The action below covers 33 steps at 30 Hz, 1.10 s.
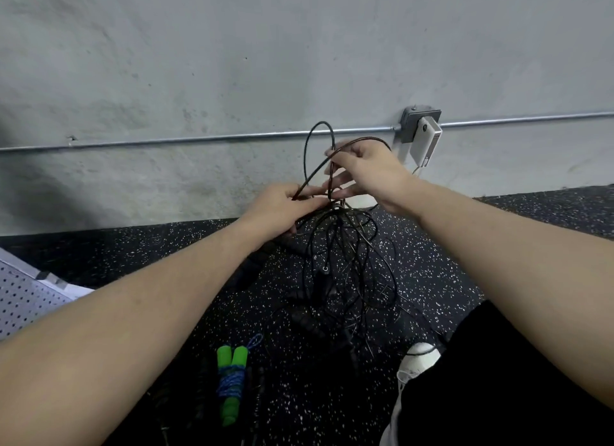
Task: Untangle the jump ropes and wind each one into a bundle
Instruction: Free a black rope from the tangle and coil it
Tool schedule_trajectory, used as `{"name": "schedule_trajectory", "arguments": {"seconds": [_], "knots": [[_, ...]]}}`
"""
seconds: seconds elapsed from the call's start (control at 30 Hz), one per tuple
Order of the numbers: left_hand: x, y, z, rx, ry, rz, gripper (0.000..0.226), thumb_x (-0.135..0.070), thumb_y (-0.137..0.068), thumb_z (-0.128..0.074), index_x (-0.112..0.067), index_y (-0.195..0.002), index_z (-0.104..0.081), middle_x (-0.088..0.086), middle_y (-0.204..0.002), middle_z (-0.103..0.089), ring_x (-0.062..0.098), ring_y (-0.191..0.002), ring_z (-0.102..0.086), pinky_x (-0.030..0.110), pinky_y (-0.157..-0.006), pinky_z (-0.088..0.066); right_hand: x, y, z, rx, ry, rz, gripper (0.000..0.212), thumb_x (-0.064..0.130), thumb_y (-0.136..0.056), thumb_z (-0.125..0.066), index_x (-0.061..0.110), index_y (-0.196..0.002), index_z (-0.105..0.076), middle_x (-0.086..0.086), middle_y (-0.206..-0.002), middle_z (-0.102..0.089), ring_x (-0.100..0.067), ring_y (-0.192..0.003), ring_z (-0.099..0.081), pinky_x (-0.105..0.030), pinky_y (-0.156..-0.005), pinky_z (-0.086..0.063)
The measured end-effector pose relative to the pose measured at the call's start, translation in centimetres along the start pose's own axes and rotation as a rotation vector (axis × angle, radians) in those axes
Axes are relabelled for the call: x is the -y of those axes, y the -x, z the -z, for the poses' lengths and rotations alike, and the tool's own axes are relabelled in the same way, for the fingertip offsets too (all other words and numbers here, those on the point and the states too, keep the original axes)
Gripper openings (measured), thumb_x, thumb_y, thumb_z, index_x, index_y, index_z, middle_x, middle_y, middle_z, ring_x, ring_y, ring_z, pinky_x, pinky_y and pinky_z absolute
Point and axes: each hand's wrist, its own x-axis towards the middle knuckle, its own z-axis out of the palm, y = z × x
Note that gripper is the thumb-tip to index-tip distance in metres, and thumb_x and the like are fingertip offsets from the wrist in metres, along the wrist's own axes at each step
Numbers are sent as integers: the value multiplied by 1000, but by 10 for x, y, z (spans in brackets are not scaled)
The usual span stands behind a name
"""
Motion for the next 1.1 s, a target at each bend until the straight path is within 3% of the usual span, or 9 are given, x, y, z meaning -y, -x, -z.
{"name": "schedule_trajectory", "arguments": {"seconds": [0.23,0.4,0.5,0.63,0.73,0.83,0.93,1.03,1.1], "knots": [[-14,-1,-11,-166,131,43,13,-38,-89,-77,-26,-95,-78,-10,-51,-62,3,-41,-50,18,-45,-40,7,4,-7,-5,-95,31,5,18,-99,-62,15,-103,-63,-4,-86,-69,-20,-76,-70,-32,-64,-58],[-15,-2,-6,-268,302,65,9,-29,-92,-76,-23,-87,-78,-8,-72,-75,7,-41,-50,24,-45,-47,-4,7,11,146,471,-32,26,27,-105,-46,21,-125,-61,5,-112,-71,-17,-101,-68,-40,-93,-53],[-17,-2,1,-288,359,73,11,-26,-93,-74,-16,-90,-78,-1,-88,-79,7,-41,-47,22,-42,-45,-11,13,22,341,707,-61,36,47,-106,-37,28,-116,-66,11,-111,-71,-13,-96,-67,-34,-90,-52],[-19,-7,17,-437,528,92,6,-19,-94,-73,-16,-89,-74,2,-88,-79,10,-40,-45,24,-43,-43,-14,14,31,436,762,-69,34,46,-106,-39,24,-97,-64,18,-62,-62,-4,-61,-56,-28,-75,-45],[-17,-11,31,-530,669,115,18,-22,-94,-74,-10,-106,-72,4,-91,-79,10,-38,-45,22,-42,-41,-13,14,35,496,822,-85,20,41,-101,-54,34,-116,-66,20,-88,-68,-4,-80,-64,-23,-76,-45],[-18,-8,27,-436,682,132,27,-25,-94,-73,-10,-116,-71,3,-93,-80,9,-40,-46,21,-41,-41,-14,12,27,491,859,-86,24,39,-101,-53,36,-121,-66,8,-89,-71,-13,-78,-66,-26,-79,-48],[-27,-3,15,-343,688,99,13,-25,-94,-73,-14,-101,-73,3,-91,-80,10,-42,-45,22,-43,-41,-19,10,11,476,878,-82,24,36,-104,-49,33,-118,-69,12,-71,-65,-9,-66,-57,-22,-68,-44],[-30,-2,15,-282,666,59,17,-30,-95,-72,-17,-105,-73,2,-94,-80,11,-42,-45,22,-43,-42,-20,5,5,389,959,-2,22,34,-98,-61,25,-111,-76,18,-80,-65,-12,-86,-63,-26,-80,-49],[-30,-1,17,-230,569,33,22,-36,-95,-70,-21,-112,-72,-2,-99,-80,12,-42,-45,22,-43,-43,-20,4,4,358,1006,42,23,31,-99,-60,21,-113,-75,8,-96,-67,-17,-95,-63,-28,-82,-48]]}}
